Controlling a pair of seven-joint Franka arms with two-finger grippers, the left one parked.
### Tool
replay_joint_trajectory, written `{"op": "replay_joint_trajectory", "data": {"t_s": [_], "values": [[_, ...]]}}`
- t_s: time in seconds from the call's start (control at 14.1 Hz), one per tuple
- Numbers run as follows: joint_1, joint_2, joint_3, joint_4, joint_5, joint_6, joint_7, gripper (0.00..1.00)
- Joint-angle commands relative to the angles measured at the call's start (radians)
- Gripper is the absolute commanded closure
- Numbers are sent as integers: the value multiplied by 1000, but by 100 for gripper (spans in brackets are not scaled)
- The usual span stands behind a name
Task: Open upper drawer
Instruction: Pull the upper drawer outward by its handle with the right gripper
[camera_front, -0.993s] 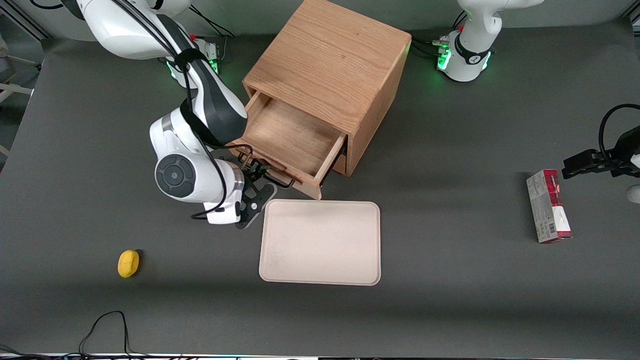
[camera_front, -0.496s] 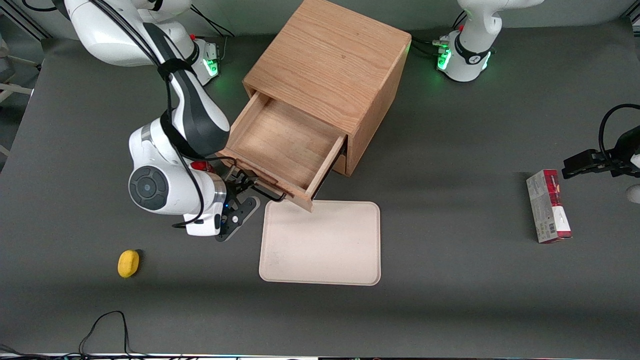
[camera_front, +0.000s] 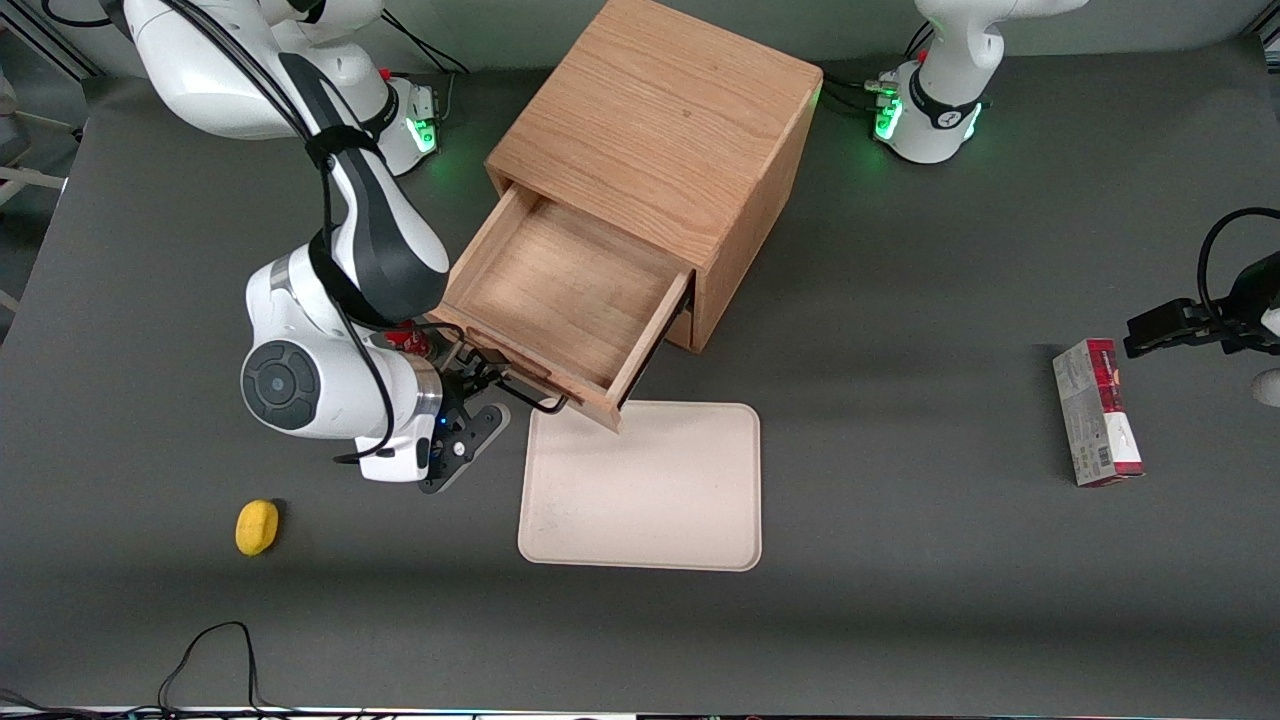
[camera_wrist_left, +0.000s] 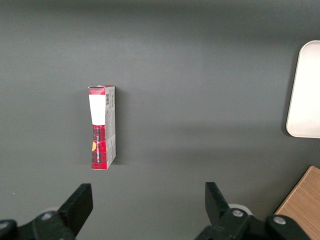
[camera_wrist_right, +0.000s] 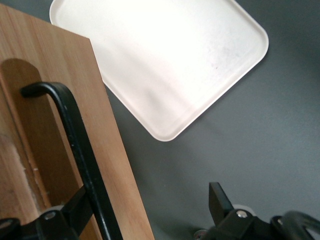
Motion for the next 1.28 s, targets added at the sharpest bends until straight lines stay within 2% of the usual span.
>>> {"op": "replay_joint_trajectory", "data": {"t_s": [0.0, 1.21], "values": [[-25, 55, 0, 90, 34, 5, -26, 0], [-78, 57, -3, 139, 34, 38, -22, 0]]}}
